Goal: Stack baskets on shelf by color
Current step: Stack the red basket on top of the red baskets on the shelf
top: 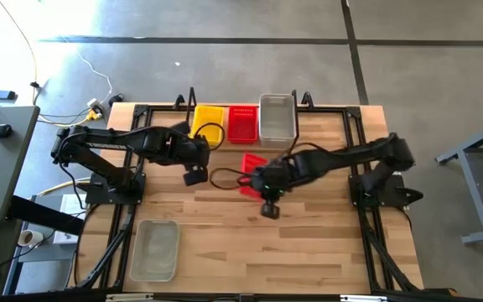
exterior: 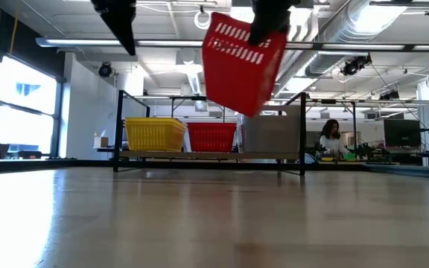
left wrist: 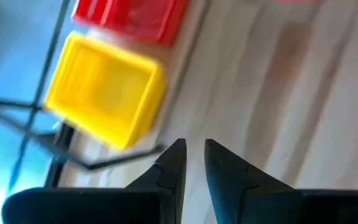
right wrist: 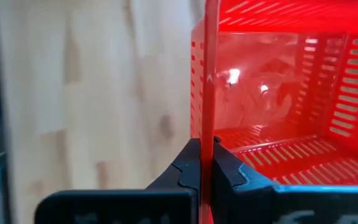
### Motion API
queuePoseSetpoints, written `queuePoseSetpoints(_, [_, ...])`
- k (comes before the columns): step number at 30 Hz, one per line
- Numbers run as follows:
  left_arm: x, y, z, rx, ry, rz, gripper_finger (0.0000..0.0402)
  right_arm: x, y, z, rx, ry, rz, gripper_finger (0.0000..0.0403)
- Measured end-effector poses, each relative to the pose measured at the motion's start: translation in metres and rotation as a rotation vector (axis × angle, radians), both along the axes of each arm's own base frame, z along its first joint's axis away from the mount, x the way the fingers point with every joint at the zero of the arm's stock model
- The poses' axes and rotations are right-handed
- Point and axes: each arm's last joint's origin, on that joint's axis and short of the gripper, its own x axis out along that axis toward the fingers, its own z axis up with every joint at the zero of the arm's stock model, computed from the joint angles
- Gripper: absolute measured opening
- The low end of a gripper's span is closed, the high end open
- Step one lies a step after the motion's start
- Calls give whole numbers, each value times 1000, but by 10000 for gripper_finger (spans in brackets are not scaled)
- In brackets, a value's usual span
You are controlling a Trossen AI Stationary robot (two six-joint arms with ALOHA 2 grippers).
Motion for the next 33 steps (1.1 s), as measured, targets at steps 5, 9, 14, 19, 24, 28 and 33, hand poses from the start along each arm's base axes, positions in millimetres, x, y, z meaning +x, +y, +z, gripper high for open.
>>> queuePoseSetpoints(5, [-10,1,-2,44,85,68,48,27,-26,11,-110,8,-6,0])
queuePoseSetpoints(9, [-14,2,-2,55,114,84,48,45,-51,19,-202,11,-6,0])
queuePoseSetpoints(14, [-14,4,-2,54,112,94,48,58,-87,21,-304,14,-15,0])
queuePoseSetpoints(19, [-15,8,-2,47,98,141,48,61,-122,16,-374,43,14,0])
queuePoseSetpoints(24, [-15,15,-2,43,86,186,48,65,-153,2,-432,91,42,0])
queuePoseSetpoints(28, [-16,22,-2,42,79,216,48,69,-172,-12,-442,137,59,0])
queuePoseSetpoints(33, [-18,31,-2,37,68,272,48,70,-186,-24,-433,171,40,0])
